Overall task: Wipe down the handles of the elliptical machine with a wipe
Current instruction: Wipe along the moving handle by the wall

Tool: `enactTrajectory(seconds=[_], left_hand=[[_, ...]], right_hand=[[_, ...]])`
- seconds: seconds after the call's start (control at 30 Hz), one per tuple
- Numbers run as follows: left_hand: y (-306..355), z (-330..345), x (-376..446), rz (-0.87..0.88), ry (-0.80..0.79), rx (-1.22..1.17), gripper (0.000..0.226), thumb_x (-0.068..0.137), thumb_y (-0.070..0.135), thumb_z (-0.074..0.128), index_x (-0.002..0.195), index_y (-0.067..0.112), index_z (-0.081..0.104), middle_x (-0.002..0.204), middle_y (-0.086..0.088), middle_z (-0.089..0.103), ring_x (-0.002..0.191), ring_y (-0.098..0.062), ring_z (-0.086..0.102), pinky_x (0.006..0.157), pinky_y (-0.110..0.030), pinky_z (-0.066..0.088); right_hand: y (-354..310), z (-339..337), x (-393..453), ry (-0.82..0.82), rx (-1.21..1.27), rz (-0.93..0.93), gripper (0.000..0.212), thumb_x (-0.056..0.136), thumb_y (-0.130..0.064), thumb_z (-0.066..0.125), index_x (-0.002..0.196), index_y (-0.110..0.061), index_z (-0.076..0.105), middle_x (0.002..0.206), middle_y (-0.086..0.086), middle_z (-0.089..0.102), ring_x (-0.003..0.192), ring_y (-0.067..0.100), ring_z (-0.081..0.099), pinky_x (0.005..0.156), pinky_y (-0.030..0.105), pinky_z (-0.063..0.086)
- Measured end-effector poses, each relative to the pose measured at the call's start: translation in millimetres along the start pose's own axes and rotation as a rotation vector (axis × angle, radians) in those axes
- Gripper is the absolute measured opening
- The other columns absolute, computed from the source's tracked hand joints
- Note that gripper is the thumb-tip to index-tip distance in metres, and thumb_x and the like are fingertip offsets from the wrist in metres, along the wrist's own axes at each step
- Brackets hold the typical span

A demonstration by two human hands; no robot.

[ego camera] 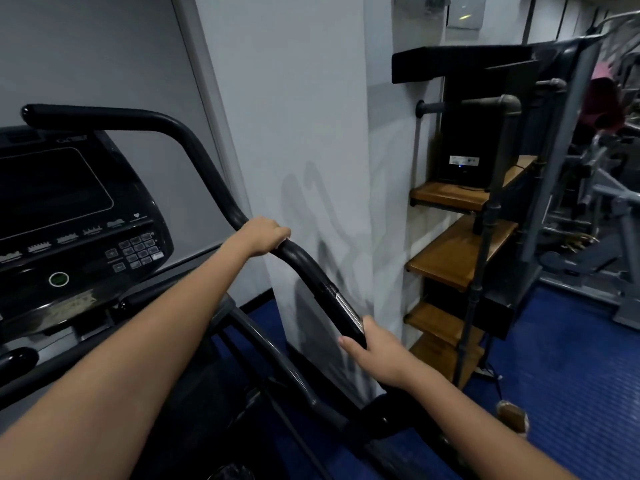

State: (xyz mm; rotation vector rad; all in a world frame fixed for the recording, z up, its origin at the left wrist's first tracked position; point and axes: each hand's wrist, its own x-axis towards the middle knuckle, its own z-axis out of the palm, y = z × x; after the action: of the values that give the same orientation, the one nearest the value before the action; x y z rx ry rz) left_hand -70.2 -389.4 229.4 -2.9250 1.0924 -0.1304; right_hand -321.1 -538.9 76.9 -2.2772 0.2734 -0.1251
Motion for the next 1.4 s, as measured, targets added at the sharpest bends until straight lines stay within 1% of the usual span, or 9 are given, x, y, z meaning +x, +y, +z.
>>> enactTrajectory(seconds=[0.23, 0.37, 0.53, 0.73, 0.83, 0.9, 1.03, 1.2, 1.4], left_hand=[[76.1, 30.5, -51.3, 0.364, 0.342, 0.221, 0.04, 0.093, 0.027, 0.029, 0.057, 0.014, 0.041, 0.058, -0.007, 0.053, 0.061, -0.031, 0.05, 0.069, -0.041, 0.044], [71.2, 77.6, -78.3, 0.534, 0.558, 0.159, 0.036, 0.106, 0.03, 0.031, 0.096, 0.016, 0.064, 0.099, 0.001, 0.059, 0.104, -0.021, 0.055, 0.114, -0.039, 0.03], [45.4, 68.7, -68.9, 0.631, 0.561, 0.118, 0.04, 0.105, 0.033, 0.027, 0.112, 0.017, 0.063, 0.112, 0.001, 0.057, 0.119, -0.019, 0.051, 0.118, -0.036, 0.024], [-11.2, 40.9, -19.4, 0.176, 0.487, -0.182, 0.054, 0.101, 0.036, 0.011, 0.075, 0.008, 0.051, 0.071, -0.007, 0.051, 0.07, -0.026, 0.045, 0.081, -0.047, 0.042], [-29.7, 38.9, 2.6, -0.063, 0.363, -0.309, 0.057, 0.094, 0.041, 0.011, 0.081, 0.008, 0.056, 0.096, -0.012, 0.057, 0.102, -0.035, 0.053, 0.09, -0.042, 0.036], [-18.3, 43.6, 8.3, -0.272, 0.402, -0.598, 0.052, 0.101, 0.032, 0.02, 0.115, 0.008, 0.063, 0.148, -0.015, 0.041, 0.144, -0.032, 0.027, 0.114, -0.044, 0.023], [33.2, 35.4, 0.2, -0.626, 0.475, -1.076, 0.062, 0.107, 0.026, 0.027, 0.157, 0.002, -0.002, 0.165, -0.003, -0.017, 0.153, -0.02, -0.009, 0.124, -0.038, 0.004], [98.7, 25.8, -24.4, -0.837, 0.455, -1.375, 0.069, 0.106, 0.032, 0.034, 0.155, 0.004, -0.006, 0.16, -0.014, 0.019, 0.139, -0.032, 0.036, 0.111, -0.041, 0.031], [104.2, 36.4, -46.0, -0.706, 0.259, -1.611, 0.019, 0.1, 0.024, 0.042, 0.101, 0.015, 0.058, 0.096, -0.005, 0.063, 0.092, -0.024, 0.062, 0.096, -0.037, 0.052]], right_hand=[[2.8, 1.5, -3.1, 0.011, -0.013, -0.004, 0.038, 0.096, -0.056, 0.051, 0.104, -0.02, 0.042, 0.094, -0.004, 0.055, 0.079, 0.007, 0.055, 0.059, 0.02, 0.04], [6.4, 6.7, -6.7, 0.064, 0.013, -0.015, 0.037, 0.095, -0.057, 0.052, 0.105, -0.023, 0.044, 0.094, -0.004, 0.059, 0.079, 0.01, 0.06, 0.064, 0.026, 0.049], [9.5, 7.8, -8.9, 0.065, 0.009, -0.027, 0.04, 0.095, -0.059, 0.05, 0.112, -0.024, 0.044, 0.101, -0.005, 0.06, 0.085, 0.01, 0.061, 0.074, 0.034, 0.056], [11.4, 11.6, -10.4, 0.083, 0.021, -0.042, 0.037, 0.096, -0.057, 0.049, 0.112, -0.025, 0.043, 0.103, -0.005, 0.061, 0.087, 0.01, 0.062, 0.076, 0.037, 0.057], [12.5, 12.0, -8.9, 0.098, 0.027, -0.072, 0.034, 0.096, -0.056, 0.05, 0.108, -0.025, 0.043, 0.099, -0.005, 0.062, 0.084, 0.011, 0.063, 0.075, 0.04, 0.057], [12.7, 11.0, -8.1, 0.093, 0.02, -0.081, 0.033, 0.097, -0.054, 0.05, 0.107, -0.024, 0.042, 0.096, -0.004, 0.061, 0.081, 0.011, 0.062, 0.073, 0.037, 0.057], [12.4, 11.2, -8.5, 0.104, 0.006, -0.087, 0.031, 0.097, -0.054, 0.05, 0.106, -0.025, 0.041, 0.094, -0.006, 0.06, 0.079, 0.009, 0.061, 0.068, 0.032, 0.056], [12.8, 13.5, -6.8, 0.119, -0.003, -0.081, 0.029, 0.097, -0.052, 0.051, 0.109, -0.026, 0.042, 0.098, -0.008, 0.061, 0.08, 0.005, 0.062, 0.065, 0.026, 0.056], [11.0, 13.7, -6.4, 0.116, 0.002, -0.087, 0.03, 0.098, -0.049, 0.052, 0.111, -0.024, 0.042, 0.1, -0.007, 0.06, 0.082, 0.003, 0.061, 0.062, 0.019, 0.052]])
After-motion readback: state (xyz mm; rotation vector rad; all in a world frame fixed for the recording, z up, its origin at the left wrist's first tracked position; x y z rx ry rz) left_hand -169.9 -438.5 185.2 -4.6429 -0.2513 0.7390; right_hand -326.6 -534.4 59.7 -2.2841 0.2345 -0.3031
